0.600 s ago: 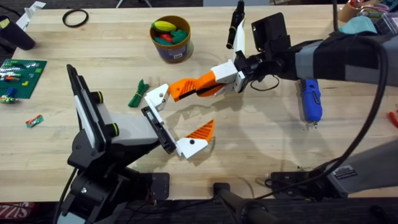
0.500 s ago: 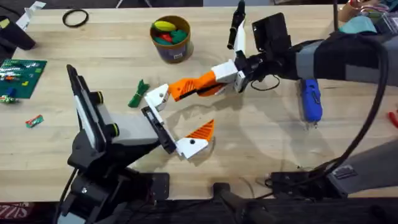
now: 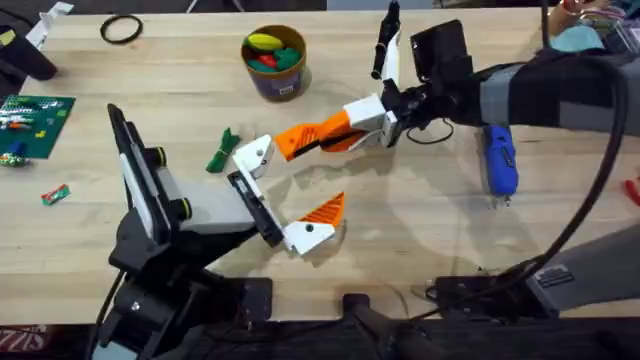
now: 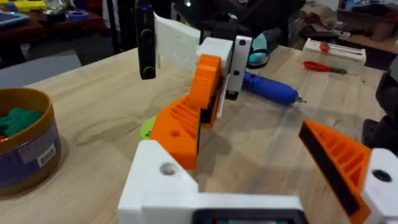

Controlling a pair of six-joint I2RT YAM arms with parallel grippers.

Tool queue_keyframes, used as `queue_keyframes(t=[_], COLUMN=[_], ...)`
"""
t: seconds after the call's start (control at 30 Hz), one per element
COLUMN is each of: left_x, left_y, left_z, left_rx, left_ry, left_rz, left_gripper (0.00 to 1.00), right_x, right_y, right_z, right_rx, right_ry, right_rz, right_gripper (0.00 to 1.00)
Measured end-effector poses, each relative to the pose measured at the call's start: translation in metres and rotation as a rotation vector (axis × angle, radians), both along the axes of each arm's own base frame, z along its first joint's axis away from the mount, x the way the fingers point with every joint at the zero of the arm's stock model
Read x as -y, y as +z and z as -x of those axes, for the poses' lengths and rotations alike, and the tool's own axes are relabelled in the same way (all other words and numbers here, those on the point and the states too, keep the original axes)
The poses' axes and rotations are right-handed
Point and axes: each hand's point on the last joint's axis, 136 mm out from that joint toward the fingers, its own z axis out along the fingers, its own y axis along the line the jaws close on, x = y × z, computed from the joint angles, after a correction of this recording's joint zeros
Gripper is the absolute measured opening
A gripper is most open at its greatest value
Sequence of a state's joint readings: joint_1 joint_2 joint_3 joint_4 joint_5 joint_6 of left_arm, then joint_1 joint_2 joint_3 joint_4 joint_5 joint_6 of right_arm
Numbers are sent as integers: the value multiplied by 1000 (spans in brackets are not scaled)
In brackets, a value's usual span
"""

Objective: Pick up the gripper from the table and insert it into the empty holder that is missing its gripper. Then pick up a screw, insert it into the mounting hole, and use the screwdriver to tighten it. Finally, clean up the table by picking up the vegetable and placing it into the bucket.

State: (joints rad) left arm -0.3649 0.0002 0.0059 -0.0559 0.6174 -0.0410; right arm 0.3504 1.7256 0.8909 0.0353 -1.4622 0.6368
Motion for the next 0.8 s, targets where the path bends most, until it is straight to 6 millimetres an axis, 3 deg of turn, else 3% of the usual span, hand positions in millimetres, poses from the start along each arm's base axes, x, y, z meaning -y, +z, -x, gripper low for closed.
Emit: queue_keyframes(t=[0.8], left_x=[-2], left_y=[0], left_z=[-2], left_rx=[0], left_ry=[17], left_rz=[-1], left_gripper=[986], right_x=[-7], right_y=[4], right_z=[12], right_rx=[-6], right_ry=[51], right_rz=[-22], right_gripper=[13])
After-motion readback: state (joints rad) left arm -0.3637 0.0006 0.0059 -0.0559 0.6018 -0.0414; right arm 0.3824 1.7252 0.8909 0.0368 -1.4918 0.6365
